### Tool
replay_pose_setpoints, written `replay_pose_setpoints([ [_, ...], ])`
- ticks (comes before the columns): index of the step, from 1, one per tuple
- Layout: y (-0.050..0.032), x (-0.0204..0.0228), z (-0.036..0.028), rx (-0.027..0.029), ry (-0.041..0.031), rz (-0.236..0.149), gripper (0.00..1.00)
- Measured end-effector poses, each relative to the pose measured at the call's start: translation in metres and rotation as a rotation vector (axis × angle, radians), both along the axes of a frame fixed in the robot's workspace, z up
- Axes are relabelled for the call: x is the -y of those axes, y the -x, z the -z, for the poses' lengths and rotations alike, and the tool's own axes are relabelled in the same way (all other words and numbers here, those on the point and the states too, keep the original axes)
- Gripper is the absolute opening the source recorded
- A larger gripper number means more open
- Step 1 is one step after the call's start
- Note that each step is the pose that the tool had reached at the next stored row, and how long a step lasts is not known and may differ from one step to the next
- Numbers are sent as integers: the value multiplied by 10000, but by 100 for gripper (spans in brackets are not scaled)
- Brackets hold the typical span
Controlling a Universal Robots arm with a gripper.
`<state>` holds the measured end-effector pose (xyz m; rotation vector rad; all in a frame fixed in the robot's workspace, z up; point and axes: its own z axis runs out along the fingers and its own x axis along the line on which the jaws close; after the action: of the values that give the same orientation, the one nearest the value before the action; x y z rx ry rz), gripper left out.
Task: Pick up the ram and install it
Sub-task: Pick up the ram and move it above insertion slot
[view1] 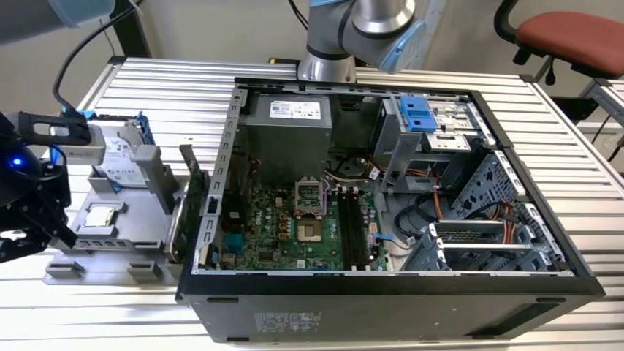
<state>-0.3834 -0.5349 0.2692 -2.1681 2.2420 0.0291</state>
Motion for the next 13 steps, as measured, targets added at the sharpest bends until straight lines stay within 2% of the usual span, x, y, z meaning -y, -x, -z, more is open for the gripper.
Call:
replay_pose_setpoints([
  [13, 0, 0, -162, 1, 0, 0, 0],
])
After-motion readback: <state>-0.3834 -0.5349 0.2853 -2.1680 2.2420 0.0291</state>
